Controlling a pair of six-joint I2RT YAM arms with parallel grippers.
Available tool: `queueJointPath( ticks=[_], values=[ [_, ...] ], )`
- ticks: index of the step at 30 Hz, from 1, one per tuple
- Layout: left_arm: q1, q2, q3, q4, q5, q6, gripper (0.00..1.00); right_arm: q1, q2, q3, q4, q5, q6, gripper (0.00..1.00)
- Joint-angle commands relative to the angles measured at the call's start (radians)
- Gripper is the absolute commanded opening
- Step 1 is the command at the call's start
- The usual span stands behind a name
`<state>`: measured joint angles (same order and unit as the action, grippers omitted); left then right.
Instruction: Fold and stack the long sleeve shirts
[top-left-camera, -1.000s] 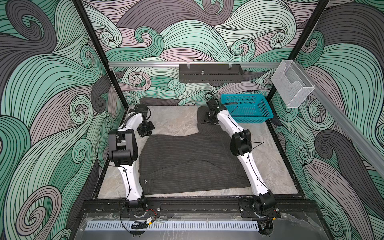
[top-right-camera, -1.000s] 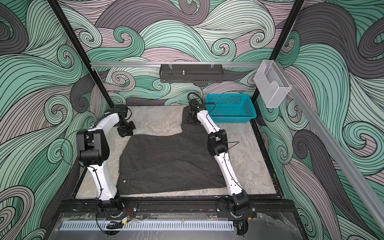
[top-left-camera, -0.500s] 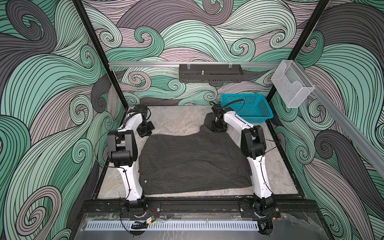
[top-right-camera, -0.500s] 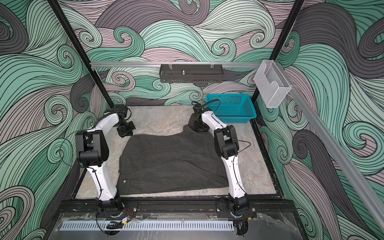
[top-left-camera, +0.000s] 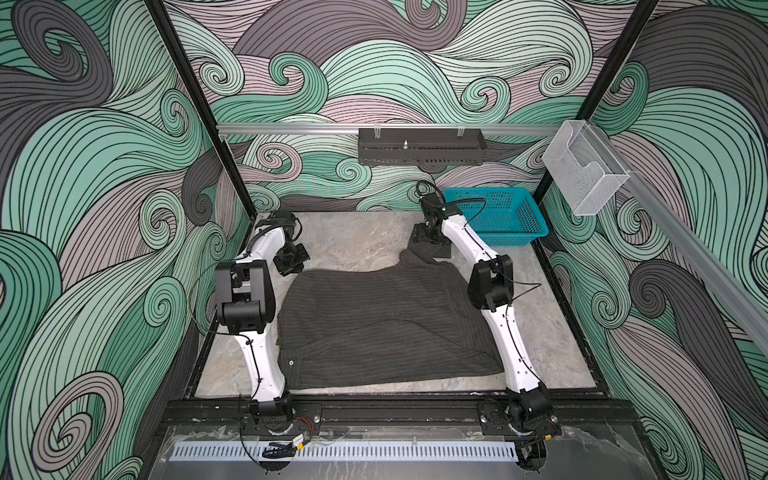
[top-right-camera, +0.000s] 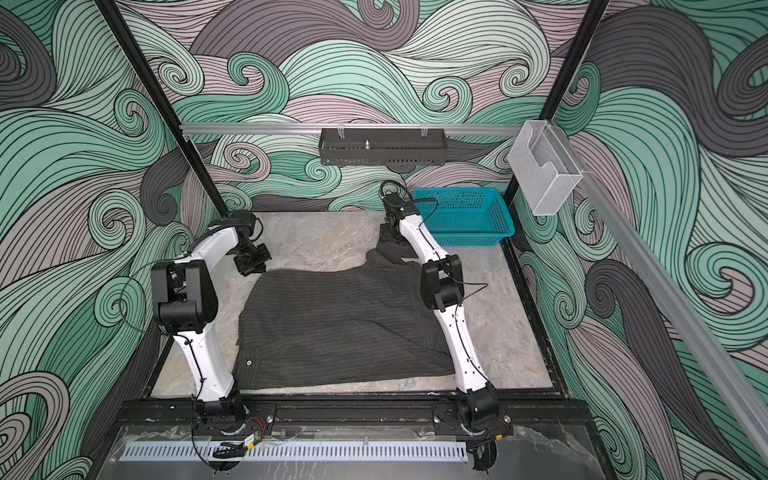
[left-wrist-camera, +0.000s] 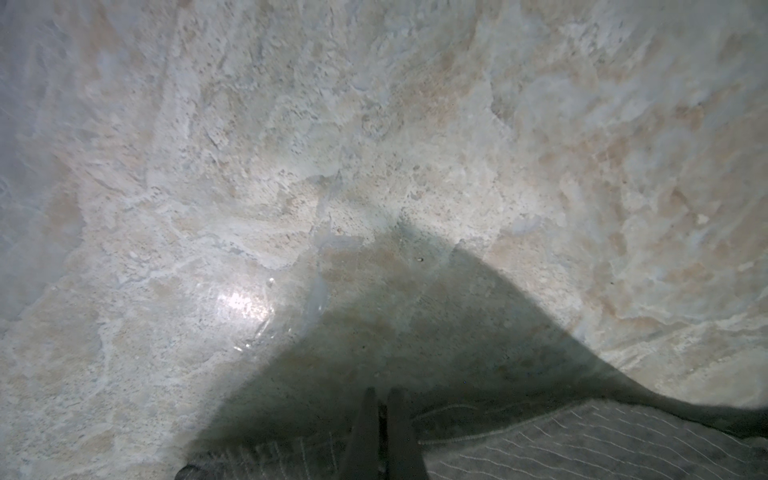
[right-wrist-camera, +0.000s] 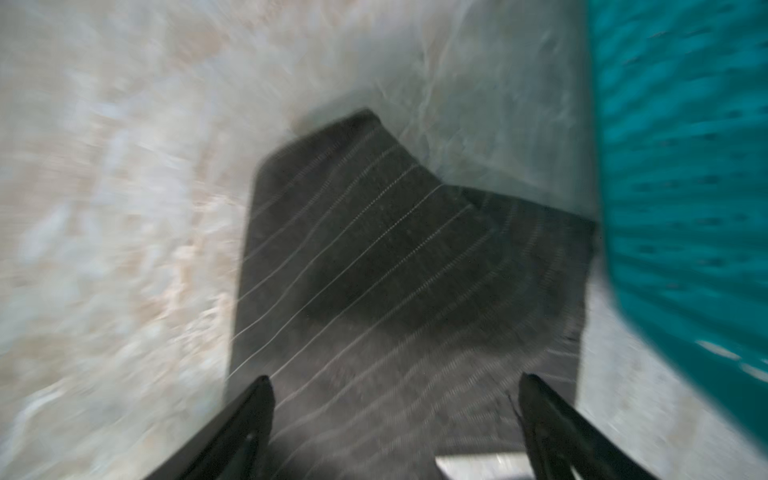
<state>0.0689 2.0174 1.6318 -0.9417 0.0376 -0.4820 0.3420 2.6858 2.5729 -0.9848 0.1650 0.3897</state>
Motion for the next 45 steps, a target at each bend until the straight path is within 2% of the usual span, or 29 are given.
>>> queueJointPath(
  ticks=[1, 5, 6, 11, 14, 15, 18, 24, 29, 34, 45],
  values=[
    [-0.006, -0.028, 0.005, -0.002, 0.001, -0.002, 0.00, -0.015, 0.055, 0.049, -0.081, 0.006, 0.034, 1.00],
    [-0.006, -0.025, 0.008, -0.004, -0.001, 0.003, 0.00, -0.018, 0.078, 0.050, -0.092, -0.015, 0.039, 0.90],
    [-0.006, -0.025, 0.009, -0.004, -0.004, 0.002, 0.00, -0.017, 0.076, 0.047, -0.092, -0.023, 0.039, 0.84],
    [-0.005, -0.021, 0.010, -0.004, -0.005, 0.005, 0.00, -0.017, 0.037, 0.090, -0.070, -0.049, 0.015, 0.39],
    [-0.003, -0.015, 0.011, -0.004, -0.013, 0.006, 0.00, -0.015, -0.022, 0.103, -0.035, -0.029, -0.020, 0.20],
    [-0.003, -0.012, 0.011, -0.005, -0.016, 0.008, 0.00, -0.014, -0.043, 0.103, -0.026, -0.026, -0.034, 0.18],
    [-0.001, -0.007, 0.017, -0.012, -0.027, 0.011, 0.00, -0.010, -0.119, 0.093, -0.018, -0.003, -0.086, 0.13],
    [-0.002, -0.017, 0.025, -0.014, -0.066, 0.036, 0.00, 0.015, -0.300, -0.076, 0.000, 0.020, -0.187, 0.06],
    [-0.004, -0.051, 0.000, -0.019, -0.075, 0.099, 0.00, 0.034, -0.459, -0.280, 0.017, 0.044, -0.257, 0.03],
    [-0.005, -0.117, -0.060, -0.020, -0.090, 0.152, 0.00, 0.071, -0.652, -0.552, 0.086, 0.065, -0.334, 0.00],
    [-0.016, -0.295, -0.280, -0.007, -0.117, 0.193, 0.00, 0.104, -1.080, -1.020, 0.117, 0.083, -0.291, 0.00]
  ],
)
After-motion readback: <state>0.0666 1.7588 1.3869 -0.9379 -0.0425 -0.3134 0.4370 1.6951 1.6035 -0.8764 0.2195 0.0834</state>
